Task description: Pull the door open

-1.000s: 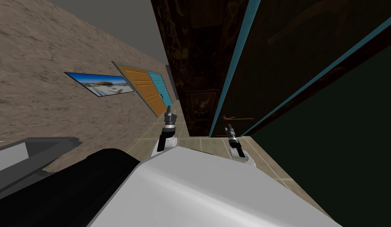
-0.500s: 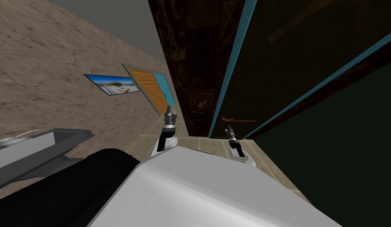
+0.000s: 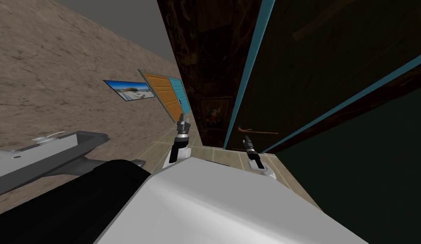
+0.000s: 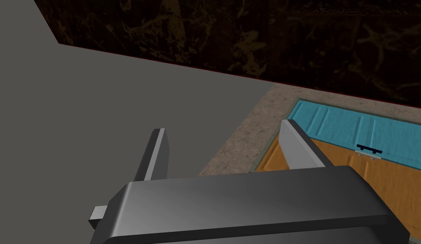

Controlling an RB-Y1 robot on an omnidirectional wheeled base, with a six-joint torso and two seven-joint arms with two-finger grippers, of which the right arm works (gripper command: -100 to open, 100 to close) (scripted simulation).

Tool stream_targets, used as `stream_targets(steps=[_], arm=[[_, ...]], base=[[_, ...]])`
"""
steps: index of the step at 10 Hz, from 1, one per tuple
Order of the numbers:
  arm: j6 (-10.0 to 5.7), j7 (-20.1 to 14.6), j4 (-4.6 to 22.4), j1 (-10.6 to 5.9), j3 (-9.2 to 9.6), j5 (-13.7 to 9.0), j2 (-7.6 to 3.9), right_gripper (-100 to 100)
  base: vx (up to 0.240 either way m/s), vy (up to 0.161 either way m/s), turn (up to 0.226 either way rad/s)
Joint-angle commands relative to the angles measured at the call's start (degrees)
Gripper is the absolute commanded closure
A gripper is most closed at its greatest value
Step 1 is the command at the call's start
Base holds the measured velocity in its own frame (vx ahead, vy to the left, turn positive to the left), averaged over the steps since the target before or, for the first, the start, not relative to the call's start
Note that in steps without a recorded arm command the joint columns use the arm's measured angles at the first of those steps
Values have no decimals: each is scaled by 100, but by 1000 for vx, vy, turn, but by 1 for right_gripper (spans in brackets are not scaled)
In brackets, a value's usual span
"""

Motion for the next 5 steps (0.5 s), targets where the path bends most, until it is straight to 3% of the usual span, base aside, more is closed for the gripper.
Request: stream_targets(steps=[1,3,4,5], arm=[[7,-11,207,-96,11,4,-20,-100],[-16,-14,256,-105,13,4,-26,-100],[-49,-5,343,-103,-87,-47,-64,-100],[-94,10,444,-93,-223,-116,-111,-100]], base=[[25,-131,109],[28,-100,59],[38,-9,203],[92,5,366]])
